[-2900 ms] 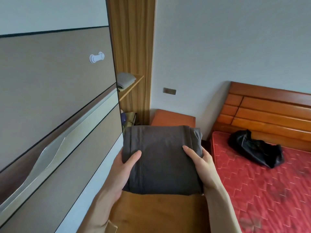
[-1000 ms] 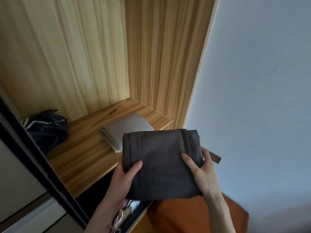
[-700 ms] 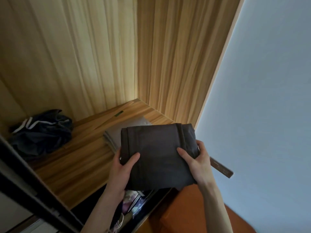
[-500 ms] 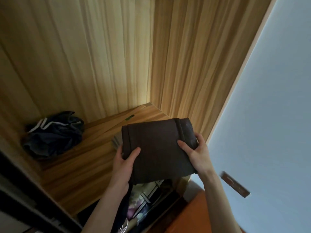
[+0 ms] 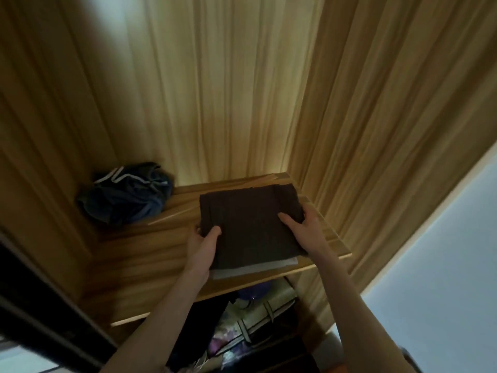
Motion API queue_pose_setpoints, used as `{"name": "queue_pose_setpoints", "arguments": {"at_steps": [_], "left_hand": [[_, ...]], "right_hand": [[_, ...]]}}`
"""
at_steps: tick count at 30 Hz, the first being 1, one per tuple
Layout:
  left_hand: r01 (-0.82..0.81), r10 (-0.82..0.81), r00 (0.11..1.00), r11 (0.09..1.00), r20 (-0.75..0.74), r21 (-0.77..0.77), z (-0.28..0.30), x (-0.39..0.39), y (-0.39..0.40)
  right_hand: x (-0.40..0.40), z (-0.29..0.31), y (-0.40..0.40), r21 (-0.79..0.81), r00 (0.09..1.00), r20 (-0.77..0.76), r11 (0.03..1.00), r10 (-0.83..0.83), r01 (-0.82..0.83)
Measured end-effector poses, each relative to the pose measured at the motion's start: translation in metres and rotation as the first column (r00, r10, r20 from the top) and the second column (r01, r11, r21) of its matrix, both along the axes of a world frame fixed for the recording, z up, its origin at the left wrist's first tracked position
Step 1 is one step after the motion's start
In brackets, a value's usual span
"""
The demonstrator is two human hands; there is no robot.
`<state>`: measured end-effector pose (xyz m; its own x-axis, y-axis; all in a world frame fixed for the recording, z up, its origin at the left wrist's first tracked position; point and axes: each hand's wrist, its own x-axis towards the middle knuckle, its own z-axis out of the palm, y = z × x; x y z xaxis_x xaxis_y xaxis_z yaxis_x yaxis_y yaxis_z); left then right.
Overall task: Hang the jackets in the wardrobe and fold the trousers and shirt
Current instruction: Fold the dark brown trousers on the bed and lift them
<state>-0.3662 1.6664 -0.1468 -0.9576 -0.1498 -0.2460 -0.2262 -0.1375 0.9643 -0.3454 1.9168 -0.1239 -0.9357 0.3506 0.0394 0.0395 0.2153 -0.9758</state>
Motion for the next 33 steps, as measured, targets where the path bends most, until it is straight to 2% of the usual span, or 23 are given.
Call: {"name": "queue_pose_setpoints", "arguments": {"at_steps": [5, 9, 16, 21, 22, 23, 25, 28, 30, 33], "left_hand": [[-0.044, 0.042, 0.998, 0.998, -0.054, -0.037, -0.021, -0.012, 0.006], [-0.036, 0.035, 0.999, 0.998, -0.025, -0.055, -0.036, -0.014, 0.010], [-0.016, 0.016, 1.000, 0.990, -0.003, -0.141, -0.057, -0.019, 0.015], [-0.018, 0.012, 1.000, 0.957, -0.022, -0.289, -0.059, -0.023, 0.020], [-0.026, 0.013, 0.999, 0.921, -0.038, -0.388, -0.060, -0.022, 0.022], [-0.048, 0.016, 0.998, 0.848, -0.065, -0.527, -0.061, -0.019, 0.023], [-0.098, -0.030, 0.988, 0.620, -0.149, -0.779, -0.065, -0.012, 0.023], [-0.162, -0.300, 0.917, 0.323, -0.263, -0.932, -0.071, -0.010, 0.019], [-0.150, -0.423, 0.875, 0.222, -0.234, -0.963, -0.076, -0.014, 0.017], [-0.072, -0.447, 0.883, 0.174, -0.144, -0.982, -0.081, -0.017, 0.016]], "right_hand": [[-0.031, -0.029, 0.007, 0.050, 0.998, 0.023, 0.997, 0.051, -0.052], [-0.043, -0.058, 0.011, 0.092, 0.989, 0.111, 0.990, 0.093, -0.104], [-0.044, -0.081, 0.006, 0.100, 0.985, 0.173, 0.994, 0.017, -0.035], [-0.050, -0.081, 0.003, 0.158, 0.975, 0.221, 0.986, 0.009, -0.045], [-0.050, -0.081, 0.003, 0.185, 0.973, 0.232, 0.982, 0.004, -0.048], [-0.049, -0.080, 0.002, 0.226, 0.972, 0.236, 0.973, -0.007, -0.048], [-0.045, -0.079, 0.000, 0.337, 0.980, 0.196, 0.941, -0.035, -0.034], [-0.035, -0.081, -0.007, 0.602, 0.995, 0.064, 0.798, -0.079, 0.024], [-0.029, -0.083, -0.013, 0.709, 0.998, -0.038, 0.702, -0.058, 0.068], [-0.022, -0.094, -0.019, 0.764, 0.996, -0.064, 0.645, 0.065, 0.007]]}}
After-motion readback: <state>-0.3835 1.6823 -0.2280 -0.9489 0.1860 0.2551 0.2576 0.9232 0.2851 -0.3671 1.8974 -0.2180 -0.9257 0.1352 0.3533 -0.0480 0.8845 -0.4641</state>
